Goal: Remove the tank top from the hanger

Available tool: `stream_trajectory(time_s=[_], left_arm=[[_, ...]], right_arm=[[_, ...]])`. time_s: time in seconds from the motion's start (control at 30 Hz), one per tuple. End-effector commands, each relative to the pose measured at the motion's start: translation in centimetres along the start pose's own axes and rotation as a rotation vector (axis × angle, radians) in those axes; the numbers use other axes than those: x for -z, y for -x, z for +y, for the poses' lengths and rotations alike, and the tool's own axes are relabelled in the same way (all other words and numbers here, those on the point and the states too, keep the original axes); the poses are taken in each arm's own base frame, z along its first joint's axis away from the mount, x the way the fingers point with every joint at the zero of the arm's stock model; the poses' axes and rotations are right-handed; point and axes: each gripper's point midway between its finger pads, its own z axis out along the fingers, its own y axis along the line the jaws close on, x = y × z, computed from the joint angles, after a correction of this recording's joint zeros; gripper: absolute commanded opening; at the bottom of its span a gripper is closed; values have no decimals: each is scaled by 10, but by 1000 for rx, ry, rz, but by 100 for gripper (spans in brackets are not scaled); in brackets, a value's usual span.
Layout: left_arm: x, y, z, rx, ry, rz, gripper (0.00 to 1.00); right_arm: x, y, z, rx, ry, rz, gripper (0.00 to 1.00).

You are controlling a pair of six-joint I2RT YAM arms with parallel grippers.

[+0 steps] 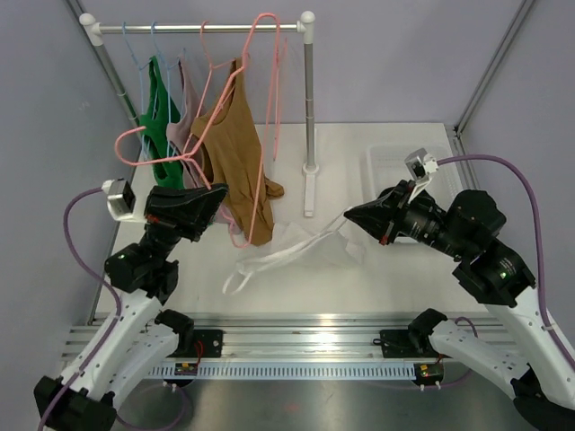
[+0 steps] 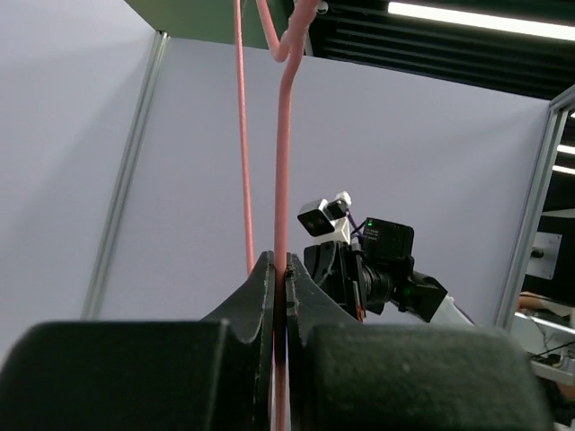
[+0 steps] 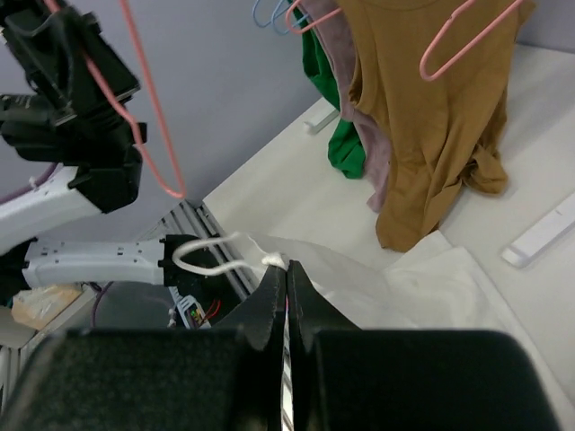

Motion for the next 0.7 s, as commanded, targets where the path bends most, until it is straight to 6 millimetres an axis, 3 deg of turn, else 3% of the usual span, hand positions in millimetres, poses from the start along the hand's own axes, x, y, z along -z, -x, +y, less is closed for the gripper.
stream_trajectory(time_s=[0.0, 0.07, 0.13, 0.17, 0.2, 0.23, 0.27, 0.3, 0.37, 0.43, 0.47, 0.5, 0.67], left_arm=[[-16, 15, -18, -3, -178, -114, 0], [-22, 5, -11, -9, -170, -89, 0], [-27, -7, 12, -68, -49, -38, 0], [-23, -14, 33, -66, 86, -7, 0], [-20, -14, 39, -98, 140, -5, 0], [-11, -23, 62, -127, 273, 34, 0], [-14, -13, 51, -159, 245, 13, 0], [-1, -22, 75, -152, 391, 66, 0], [6, -15, 81, -190, 477, 103, 0], [27, -34, 102, -182, 612, 225, 0], [32, -40, 106, -183, 638, 266, 0], [43, -44, 113, -184, 706, 310, 0], [86, -62, 141, -184, 945, 471, 0]], right_arm=[[-1, -4, 20, 8, 117, 48, 0], [-2, -11, 2, 8, 26, 62, 0], [-3, -15, -25, 1, -110, 53, 0], [-4, -23, -37, -1, -164, 73, 0], [-5, -29, -41, -4, -177, 87, 0], [-7, -39, -44, -9, -174, 116, 0], [-9, -44, -45, -13, -167, 130, 2], [-13, -51, -46, -20, -160, 153, 9], [-19, -67, -50, -41, -145, 194, 32], [-26, -80, -57, -58, -154, 228, 65], [-28, -84, -60, -63, -160, 235, 92], [-30, -86, -62, -65, -167, 240, 99], [-31, -85, -71, -58, -208, 228, 100]])
